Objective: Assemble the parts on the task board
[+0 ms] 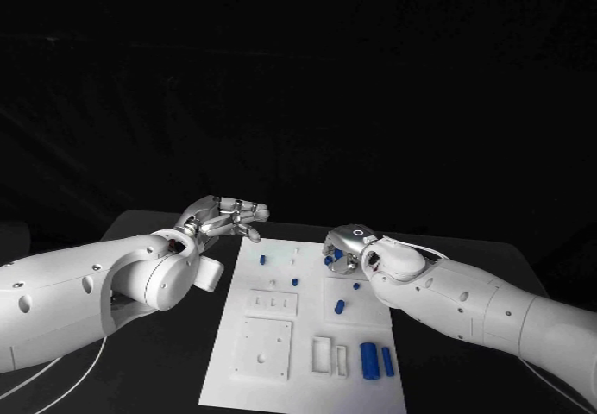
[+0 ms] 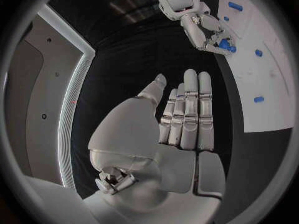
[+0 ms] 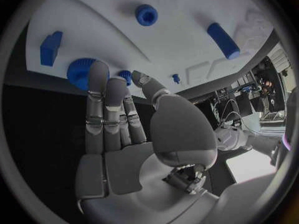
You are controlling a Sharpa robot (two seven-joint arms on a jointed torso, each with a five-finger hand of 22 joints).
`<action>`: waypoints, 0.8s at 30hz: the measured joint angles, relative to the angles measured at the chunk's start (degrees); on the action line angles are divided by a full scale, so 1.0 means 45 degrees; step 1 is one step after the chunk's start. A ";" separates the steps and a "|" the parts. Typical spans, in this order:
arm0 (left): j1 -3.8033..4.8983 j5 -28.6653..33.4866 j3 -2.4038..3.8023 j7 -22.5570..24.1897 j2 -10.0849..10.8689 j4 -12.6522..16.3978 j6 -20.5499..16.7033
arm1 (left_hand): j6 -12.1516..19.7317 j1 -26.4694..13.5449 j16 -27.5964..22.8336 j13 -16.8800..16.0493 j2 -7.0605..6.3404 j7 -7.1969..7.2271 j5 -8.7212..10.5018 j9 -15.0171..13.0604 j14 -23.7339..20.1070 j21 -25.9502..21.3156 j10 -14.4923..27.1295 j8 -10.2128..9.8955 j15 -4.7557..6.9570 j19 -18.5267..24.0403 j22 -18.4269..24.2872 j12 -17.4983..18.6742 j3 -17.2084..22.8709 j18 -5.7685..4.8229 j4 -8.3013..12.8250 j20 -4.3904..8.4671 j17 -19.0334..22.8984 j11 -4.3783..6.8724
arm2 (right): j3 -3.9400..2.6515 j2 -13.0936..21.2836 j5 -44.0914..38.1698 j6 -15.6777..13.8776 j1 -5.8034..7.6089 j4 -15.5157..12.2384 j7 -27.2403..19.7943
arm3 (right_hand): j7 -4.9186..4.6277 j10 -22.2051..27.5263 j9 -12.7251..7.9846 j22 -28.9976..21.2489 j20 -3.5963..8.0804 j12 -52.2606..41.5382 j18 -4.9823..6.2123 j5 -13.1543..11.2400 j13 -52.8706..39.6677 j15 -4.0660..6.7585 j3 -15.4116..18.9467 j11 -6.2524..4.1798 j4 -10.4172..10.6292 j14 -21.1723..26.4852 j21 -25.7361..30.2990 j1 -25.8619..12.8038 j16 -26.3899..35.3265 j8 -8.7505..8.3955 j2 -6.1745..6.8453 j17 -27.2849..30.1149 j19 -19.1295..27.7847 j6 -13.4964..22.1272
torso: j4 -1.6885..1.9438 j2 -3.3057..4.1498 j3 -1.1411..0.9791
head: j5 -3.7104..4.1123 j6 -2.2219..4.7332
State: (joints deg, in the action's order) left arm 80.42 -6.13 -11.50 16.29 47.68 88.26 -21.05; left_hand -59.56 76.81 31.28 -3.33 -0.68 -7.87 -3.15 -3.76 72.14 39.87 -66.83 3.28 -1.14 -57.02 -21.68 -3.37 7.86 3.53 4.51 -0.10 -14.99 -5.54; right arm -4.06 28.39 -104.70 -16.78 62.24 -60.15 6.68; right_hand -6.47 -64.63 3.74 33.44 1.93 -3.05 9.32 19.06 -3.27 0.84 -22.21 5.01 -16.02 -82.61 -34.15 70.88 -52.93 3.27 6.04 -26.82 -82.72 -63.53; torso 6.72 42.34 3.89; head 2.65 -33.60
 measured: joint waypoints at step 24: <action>0.0077 -0.0009 0.0000 -0.0023 0.0013 0.0027 0.0003 | 0.0000 0.0001 -0.0058 0.0001 0.0000 0.0000 0.0000 0.0001 0.0000 0.0001 0.0044 0.0000 0.0000 0.0000 0.0085 0.0000 -0.0086 0.0000 -0.0014 0.0000 0.0034 -0.0045 | 0.0002 -0.0049 -0.0149 -0.0250 0.0026 0.0054 0.0044 | 0.0204 -0.1803 0.0094 0.1465 0.0237 0.0028 -0.0088 -0.2471 0.0001 0.0257 -0.2619 -0.0435 0.0004 0.0074 -0.0378 0.0068 -0.0048 0.0021 -0.0142 -0.0026 0.0050 -0.1333 | 0.0000 0.0281 0.0076 | -0.0005 0.0194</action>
State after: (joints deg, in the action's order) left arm 80.77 -6.17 -11.50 16.18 47.74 88.38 -21.04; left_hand -59.56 76.82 31.02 -3.33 -0.67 -7.87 -3.15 -3.75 72.14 39.87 -66.63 3.28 -1.14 -57.02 -21.30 -3.37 7.47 3.53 4.45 -0.10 -14.83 -5.74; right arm -4.05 28.17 -105.37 -17.91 62.36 -59.91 6.88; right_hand -5.55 -72.74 4.17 40.03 3.00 -2.93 8.92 7.94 -3.26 2.00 -33.99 3.05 -16.01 -82.28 -35.85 71.19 -53.14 3.37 5.40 -26.94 -82.49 -69.53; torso 6.72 43.60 4.23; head 2.63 -32.73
